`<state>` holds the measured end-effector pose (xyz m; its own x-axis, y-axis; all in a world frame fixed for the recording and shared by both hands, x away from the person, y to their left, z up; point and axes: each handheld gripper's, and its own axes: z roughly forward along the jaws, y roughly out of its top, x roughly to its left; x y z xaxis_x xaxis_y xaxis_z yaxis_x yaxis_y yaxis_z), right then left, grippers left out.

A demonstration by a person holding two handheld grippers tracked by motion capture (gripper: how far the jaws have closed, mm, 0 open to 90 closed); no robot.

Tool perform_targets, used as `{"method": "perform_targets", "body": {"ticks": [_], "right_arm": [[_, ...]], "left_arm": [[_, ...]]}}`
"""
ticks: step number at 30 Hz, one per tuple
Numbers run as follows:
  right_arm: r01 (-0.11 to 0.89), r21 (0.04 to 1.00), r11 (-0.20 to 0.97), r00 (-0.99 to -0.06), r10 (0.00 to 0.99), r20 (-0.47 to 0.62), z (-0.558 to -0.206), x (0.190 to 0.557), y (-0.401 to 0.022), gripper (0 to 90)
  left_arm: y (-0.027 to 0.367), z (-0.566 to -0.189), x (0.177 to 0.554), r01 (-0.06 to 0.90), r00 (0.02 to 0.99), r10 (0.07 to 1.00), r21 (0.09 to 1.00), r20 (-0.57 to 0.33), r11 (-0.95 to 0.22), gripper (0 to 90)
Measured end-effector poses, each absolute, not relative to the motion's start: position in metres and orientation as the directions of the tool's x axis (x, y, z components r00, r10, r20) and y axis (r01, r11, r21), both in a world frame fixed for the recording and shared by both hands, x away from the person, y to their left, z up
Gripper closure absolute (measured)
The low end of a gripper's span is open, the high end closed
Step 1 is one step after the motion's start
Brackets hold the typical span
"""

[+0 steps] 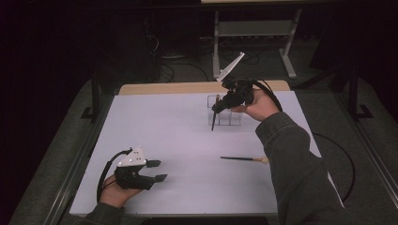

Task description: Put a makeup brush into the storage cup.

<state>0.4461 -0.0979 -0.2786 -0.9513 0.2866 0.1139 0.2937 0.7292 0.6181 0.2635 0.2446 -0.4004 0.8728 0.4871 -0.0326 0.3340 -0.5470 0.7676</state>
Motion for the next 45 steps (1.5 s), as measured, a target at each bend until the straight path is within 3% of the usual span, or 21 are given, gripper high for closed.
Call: {"method": "perform_targets", "body": {"ticks": [45], "right_arm": [[0.343, 0.627, 0.699, -0.920, 0.385, 0.074, -0.237, 0.499, -0.101, 82.6]], "left_arm": [[0.254, -0.397, 0.264, 0.344, 0.858, 0.512, 0.775, -0.031, -0.530, 35.8]]}}
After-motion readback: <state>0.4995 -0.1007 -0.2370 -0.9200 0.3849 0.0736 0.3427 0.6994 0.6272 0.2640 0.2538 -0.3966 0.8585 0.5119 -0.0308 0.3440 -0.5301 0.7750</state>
